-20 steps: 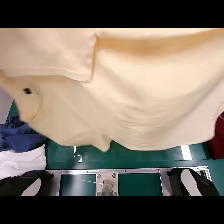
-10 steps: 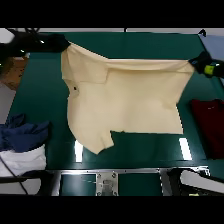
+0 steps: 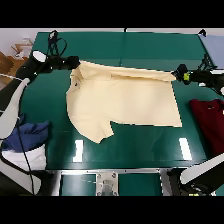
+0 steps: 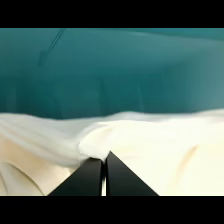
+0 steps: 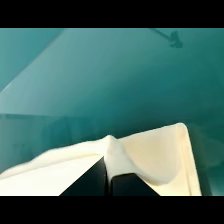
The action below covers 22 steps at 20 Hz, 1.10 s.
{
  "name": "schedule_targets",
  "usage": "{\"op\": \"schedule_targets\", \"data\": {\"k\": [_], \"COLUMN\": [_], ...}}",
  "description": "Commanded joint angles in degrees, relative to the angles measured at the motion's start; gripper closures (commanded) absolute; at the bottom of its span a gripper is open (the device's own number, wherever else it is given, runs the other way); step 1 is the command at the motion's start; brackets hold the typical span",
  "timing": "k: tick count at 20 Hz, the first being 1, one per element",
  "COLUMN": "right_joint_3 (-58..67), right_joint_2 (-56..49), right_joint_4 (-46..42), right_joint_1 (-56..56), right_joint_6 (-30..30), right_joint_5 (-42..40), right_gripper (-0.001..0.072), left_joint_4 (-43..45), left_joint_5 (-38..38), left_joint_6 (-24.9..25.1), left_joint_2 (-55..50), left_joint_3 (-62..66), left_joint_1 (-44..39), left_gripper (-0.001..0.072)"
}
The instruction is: Fold the shirts.
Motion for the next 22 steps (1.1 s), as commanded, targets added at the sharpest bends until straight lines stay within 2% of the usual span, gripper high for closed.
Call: {"op": "schedule_targets", "data": {"k": [1, 5, 11, 17, 21, 22], "right_joint_3": [2.3, 2.8, 2.8, 2.8, 2.8, 2.8], "right_joint_2": [-2.6, -2.6, -2.6, -2.6, -2.6, -2.6], "right_joint_4": [-1.8, -5.4, -12.2, -12.7, -12.7, -12.7], "right_joint_1": [-1.3, -3.7, -4.0, -3.9, -3.9, -3.9], "right_joint_6": [-0.1, -0.5, 0.2, 0.2, 0.2, 0.2], "right_joint_5": [7.5, 16.9, 18.8, 17.0, 17.6, 18.2], "right_gripper": [0.0696, 0.0696, 0.0696, 0.0695, 0.0693, 0.0612], "left_joint_4": [6.4, 13.0, 17.0, 17.0, 17.6, 17.7], "left_joint_5": [-8.0, -21.7, -29.2, -29.7, -26.1, -26.3], "left_joint_6": [-2.1, -7.1, -12.6, -15.8, -16.5, -16.7], "left_joint_2": [-1.0, -0.3, -0.4, -0.4, -0.4, -0.4], "left_joint_3": [0.0, -0.1, -0.1, -1.0, -5.3, -5.5], "left_joint_1": [-0.2, -0.3, -0.3, -1.0, -2.1, -2.0], "left_gripper": [0.0683, 0.0683, 0.0683, 0.0682, 0.0682, 0.068]}}
